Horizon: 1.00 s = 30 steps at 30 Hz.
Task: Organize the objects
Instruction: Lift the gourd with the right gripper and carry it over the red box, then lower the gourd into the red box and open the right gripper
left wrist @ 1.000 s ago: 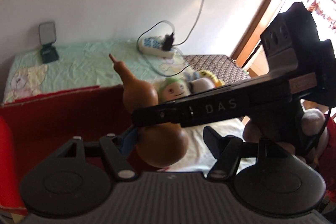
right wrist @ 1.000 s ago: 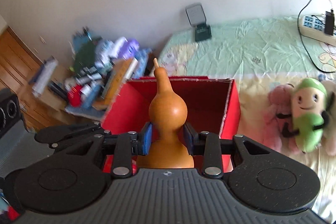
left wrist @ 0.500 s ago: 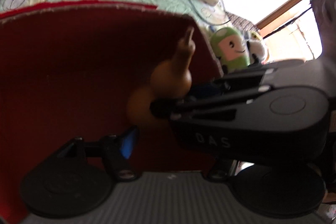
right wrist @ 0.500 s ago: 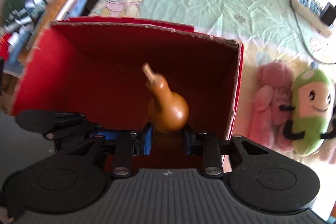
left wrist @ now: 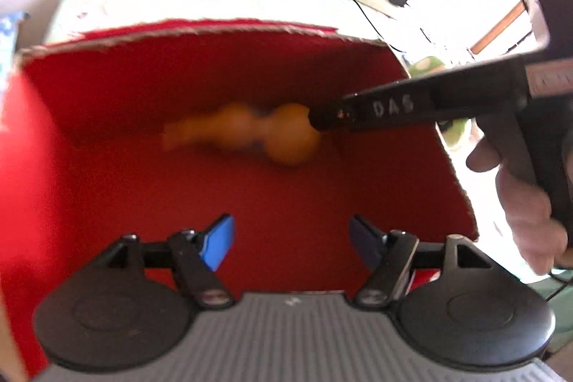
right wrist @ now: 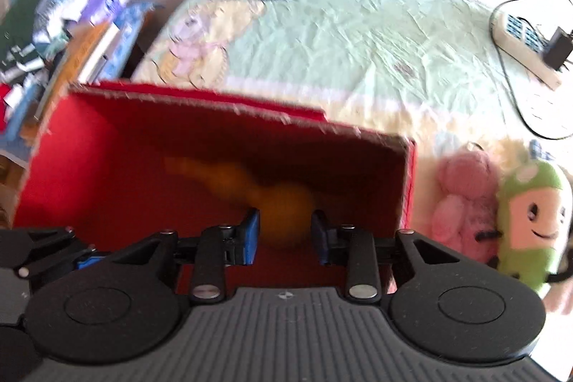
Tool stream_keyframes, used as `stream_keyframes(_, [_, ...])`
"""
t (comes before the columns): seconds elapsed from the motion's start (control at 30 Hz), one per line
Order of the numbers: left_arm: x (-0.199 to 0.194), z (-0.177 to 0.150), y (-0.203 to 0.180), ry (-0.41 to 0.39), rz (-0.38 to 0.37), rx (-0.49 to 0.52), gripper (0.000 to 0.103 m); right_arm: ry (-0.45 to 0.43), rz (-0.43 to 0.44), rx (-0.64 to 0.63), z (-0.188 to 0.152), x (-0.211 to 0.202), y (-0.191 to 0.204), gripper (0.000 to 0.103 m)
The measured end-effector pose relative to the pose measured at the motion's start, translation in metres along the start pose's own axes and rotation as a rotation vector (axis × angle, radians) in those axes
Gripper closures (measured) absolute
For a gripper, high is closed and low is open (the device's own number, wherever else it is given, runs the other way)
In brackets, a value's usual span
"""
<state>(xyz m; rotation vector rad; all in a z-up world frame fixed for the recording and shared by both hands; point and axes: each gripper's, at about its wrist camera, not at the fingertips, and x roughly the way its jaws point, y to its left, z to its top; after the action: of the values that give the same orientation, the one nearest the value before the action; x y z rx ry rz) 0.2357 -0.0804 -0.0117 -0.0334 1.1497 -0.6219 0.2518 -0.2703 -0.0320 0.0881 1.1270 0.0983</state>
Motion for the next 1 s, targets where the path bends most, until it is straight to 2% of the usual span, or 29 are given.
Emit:
stream_keyframes(0.07, [-0.006, -0.002, 0.003, -0.018, 0.034, 0.0, 0.028, -0.028, 0.007, -0.03, 0.004, 0.0, 0.006, 0.056])
stream_keyframes(0.2, [-0.015, 0.0, 0.011, -0.053, 0.098, -0.013, 0.028, -0.013, 0.033, -0.073, 0.014, 0.011, 0.018, 0.056])
stream_keyframes(0.3, [-0.019, 0.001, 0.017, -0.069, 0.13, -0.026, 0.028, 0.02, 0.085, -0.076, 0.02, 0.021, 0.024, 0.056])
stream_keyframes(0.43, [-0.024, -0.005, 0.024, -0.069, 0.155, -0.018, 0.028, 0.041, 0.023, -0.131, 0.031, 0.043, 0.04, 0.054])
stream_keyframes(0.47, [-0.023, -0.005, 0.023, -0.068, 0.159, -0.012, 0.028, 0.069, 0.026, -0.145, 0.032, 0.049, 0.041, 0.054])
stream_keyframes(0.57, [-0.03, -0.01, 0.025, -0.077, 0.174, 0.003, 0.028, 0.136, -0.035, -0.182, 0.032, 0.06, 0.037, 0.05])
stream_keyframes(0.63, [-0.029, -0.011, 0.026, -0.08, 0.184, 0.009, 0.028, 0.19, -0.046, -0.119, 0.033, 0.061, 0.023, 0.047])
stream_keyframes(0.7, [-0.028, -0.012, 0.028, -0.078, 0.194, 0.009, 0.028, 0.242, -0.007, -0.056, 0.028, 0.058, 0.009, 0.053])
stream_keyframes(0.77, [-0.024, -0.009, 0.031, -0.077, 0.201, 0.005, 0.028, 0.279, 0.024, -0.054, 0.022, 0.05, 0.009, 0.053])
stream_keyframes(0.83, [-0.023, -0.008, 0.036, -0.077, 0.201, -0.003, 0.028, 0.311, 0.014, -0.076, 0.016, 0.043, 0.015, 0.054])
stream_keyframes(0.9, [-0.02, -0.007, 0.038, -0.069, 0.203, 0.004, 0.028, 0.246, 0.003, -0.099, 0.012, 0.027, 0.02, 0.054])
stream_keyframes(1.0, [-0.014, -0.009, 0.036, -0.052, 0.223, 0.032, 0.027, 0.132, 0.105, -0.159, 0.01, 0.007, 0.026, 0.053])
